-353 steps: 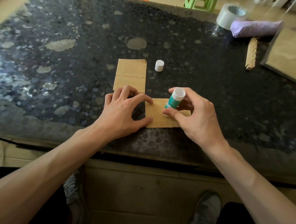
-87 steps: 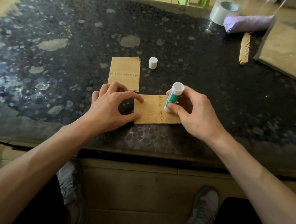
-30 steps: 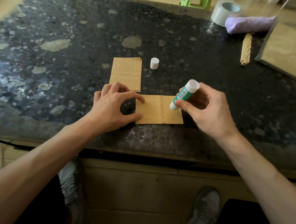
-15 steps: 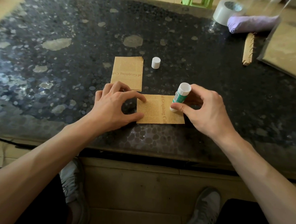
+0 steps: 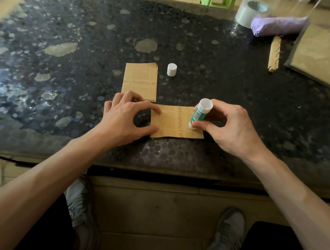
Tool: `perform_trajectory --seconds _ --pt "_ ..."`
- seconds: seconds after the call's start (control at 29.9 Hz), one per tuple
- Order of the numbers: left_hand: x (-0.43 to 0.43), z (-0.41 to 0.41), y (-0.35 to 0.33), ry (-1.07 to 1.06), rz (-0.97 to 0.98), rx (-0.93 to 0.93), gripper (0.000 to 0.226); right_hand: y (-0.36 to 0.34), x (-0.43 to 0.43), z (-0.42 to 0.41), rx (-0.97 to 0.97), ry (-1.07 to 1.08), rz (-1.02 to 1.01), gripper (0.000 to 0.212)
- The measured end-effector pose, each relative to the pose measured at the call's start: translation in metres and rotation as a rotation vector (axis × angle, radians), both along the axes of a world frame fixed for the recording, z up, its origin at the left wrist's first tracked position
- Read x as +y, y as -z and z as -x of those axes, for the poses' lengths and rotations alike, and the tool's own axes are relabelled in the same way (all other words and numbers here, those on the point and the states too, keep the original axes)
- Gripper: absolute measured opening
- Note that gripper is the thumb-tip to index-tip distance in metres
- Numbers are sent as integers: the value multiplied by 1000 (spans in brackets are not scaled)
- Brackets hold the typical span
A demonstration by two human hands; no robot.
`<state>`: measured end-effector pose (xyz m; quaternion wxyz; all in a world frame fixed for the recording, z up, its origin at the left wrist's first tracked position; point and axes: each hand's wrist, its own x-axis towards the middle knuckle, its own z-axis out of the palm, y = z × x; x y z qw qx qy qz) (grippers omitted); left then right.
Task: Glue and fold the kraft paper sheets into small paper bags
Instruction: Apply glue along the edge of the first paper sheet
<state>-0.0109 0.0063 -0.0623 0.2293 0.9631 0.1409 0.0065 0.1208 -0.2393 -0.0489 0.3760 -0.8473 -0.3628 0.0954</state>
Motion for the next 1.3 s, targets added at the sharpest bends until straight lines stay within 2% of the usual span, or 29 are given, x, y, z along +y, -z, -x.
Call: perform_trajectory --seconds 0.37,0.5,0.57,0.73,1.3 --pt "-1 0 -3 -3 2 22 47 -3 -4 3 99 -106 30 31" --pt "-2 0 -4 -5 3 30 47 1 1 7 81 -74 -30 59" --pt "-2 0 -4 -3 4 28 47 4 4 9 12 -18 -46 63" --pt "-2 0 -4 -2 13 22 47 9 2 15 -118 64 -40 49" --pt "0 0 -2 2 9 17 48 2 -6 7 2 -19 -15 39"
